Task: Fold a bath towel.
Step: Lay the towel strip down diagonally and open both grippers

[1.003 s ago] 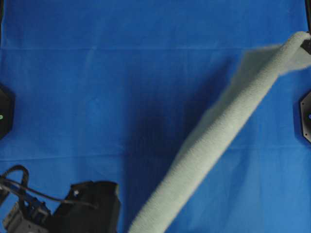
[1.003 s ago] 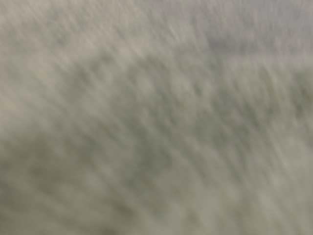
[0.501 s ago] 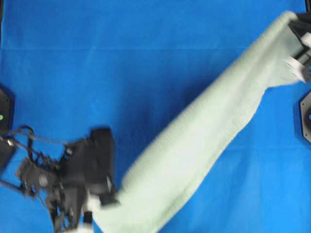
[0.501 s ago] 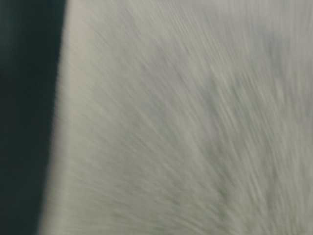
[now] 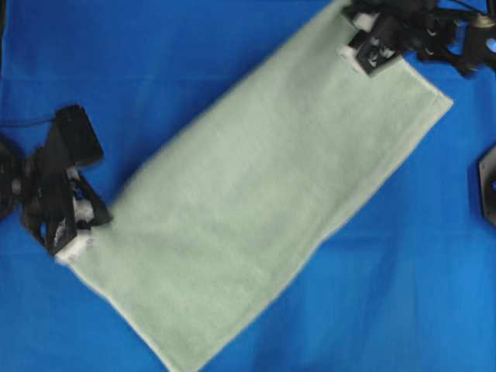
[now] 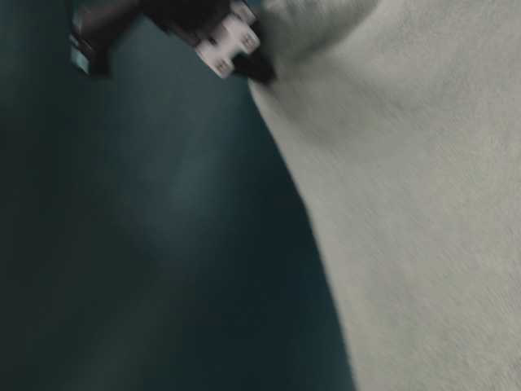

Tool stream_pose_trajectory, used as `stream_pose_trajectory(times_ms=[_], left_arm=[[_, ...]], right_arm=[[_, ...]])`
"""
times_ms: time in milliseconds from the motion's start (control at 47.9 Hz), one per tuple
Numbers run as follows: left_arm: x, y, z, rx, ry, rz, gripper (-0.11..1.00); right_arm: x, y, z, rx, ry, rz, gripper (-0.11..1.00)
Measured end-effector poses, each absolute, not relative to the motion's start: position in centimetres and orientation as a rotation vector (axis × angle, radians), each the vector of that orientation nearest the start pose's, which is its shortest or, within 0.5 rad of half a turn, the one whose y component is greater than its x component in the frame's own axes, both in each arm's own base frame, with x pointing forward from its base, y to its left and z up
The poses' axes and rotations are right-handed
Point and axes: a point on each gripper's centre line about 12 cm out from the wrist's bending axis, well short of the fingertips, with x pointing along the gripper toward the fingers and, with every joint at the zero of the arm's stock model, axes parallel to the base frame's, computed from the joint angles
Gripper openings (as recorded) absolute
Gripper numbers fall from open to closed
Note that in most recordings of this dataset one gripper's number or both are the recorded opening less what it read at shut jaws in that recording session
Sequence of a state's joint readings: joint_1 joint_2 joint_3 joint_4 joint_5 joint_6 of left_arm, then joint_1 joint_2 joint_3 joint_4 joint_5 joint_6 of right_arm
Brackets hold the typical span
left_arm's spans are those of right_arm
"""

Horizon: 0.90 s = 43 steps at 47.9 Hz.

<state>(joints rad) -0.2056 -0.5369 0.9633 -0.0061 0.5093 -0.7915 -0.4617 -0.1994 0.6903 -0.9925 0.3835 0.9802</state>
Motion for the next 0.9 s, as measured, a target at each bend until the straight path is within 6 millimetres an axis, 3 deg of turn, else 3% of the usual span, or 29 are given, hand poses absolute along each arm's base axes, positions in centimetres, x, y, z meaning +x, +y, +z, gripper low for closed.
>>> stream_pose_trajectory(times_ms=[167, 418, 459, 606, 689, 731, 898], left_arm=[[22.2, -3.0, 16.9, -0.663, 0.989, 0.278, 0.11], [22.1, -2.9, 15.6, -0.665, 0.975, 0.275, 0.12], [22.1, -2.9, 15.5, -0.662, 0.978, 0.276, 0.18], [22.1, -2.9, 15.4, -0.663, 0.977, 0.277, 0.62], [22.1, -2.9, 15.7, -0.662, 0.969, 0.271, 0.81], [22.0, -2.8, 15.9, -0.662, 0.964, 0.268, 0.85], [21.2, -2.8, 17.8, -0.673, 0.903, 0.240, 0.79]], right_arm=[[32.1, -20.1, 19.3, 0.065, 0.769, -0.726, 0.14], [33.3, -20.5, 17.3, 0.040, 0.812, -0.680, 0.14], [33.4, -20.5, 17.2, 0.035, 0.813, -0.672, 0.19], [33.4, -20.6, 17.4, 0.022, 0.813, -0.671, 0.60], [33.2, -20.7, 17.7, 0.014, 0.818, -0.685, 0.68], [32.9, -20.7, 18.2, 0.013, 0.812, -0.698, 0.66], [30.0, -19.8, 21.3, 0.015, 0.761, -0.759, 0.64]])
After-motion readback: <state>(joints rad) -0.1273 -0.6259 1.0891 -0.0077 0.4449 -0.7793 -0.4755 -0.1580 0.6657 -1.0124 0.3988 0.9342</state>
